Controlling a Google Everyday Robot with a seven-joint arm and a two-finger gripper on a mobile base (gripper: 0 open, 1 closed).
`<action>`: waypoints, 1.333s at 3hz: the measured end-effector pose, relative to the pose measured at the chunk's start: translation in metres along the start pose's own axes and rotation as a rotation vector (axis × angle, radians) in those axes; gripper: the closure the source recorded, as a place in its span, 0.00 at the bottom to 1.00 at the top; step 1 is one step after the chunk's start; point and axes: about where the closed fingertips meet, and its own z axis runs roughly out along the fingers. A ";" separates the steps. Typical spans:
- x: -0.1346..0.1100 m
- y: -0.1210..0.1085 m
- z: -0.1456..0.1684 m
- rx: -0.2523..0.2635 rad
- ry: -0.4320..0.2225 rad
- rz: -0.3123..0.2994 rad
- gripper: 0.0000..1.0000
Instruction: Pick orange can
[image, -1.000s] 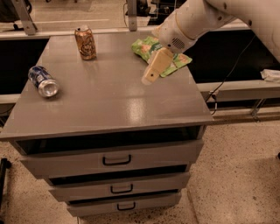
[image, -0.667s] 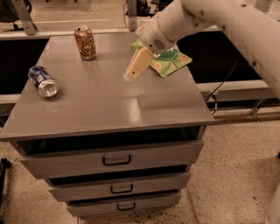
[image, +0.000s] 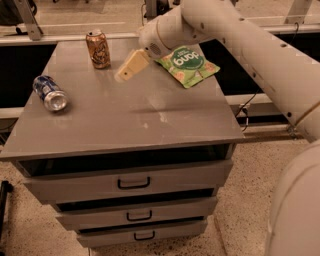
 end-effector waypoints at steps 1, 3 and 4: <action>-0.016 0.002 0.033 0.049 -0.082 0.090 0.00; -0.032 -0.029 0.087 0.092 -0.224 0.152 0.00; -0.046 -0.050 0.107 0.103 -0.274 0.144 0.00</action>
Offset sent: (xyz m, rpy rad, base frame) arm 0.0549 0.0795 -0.0177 0.3181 0.0175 -0.1125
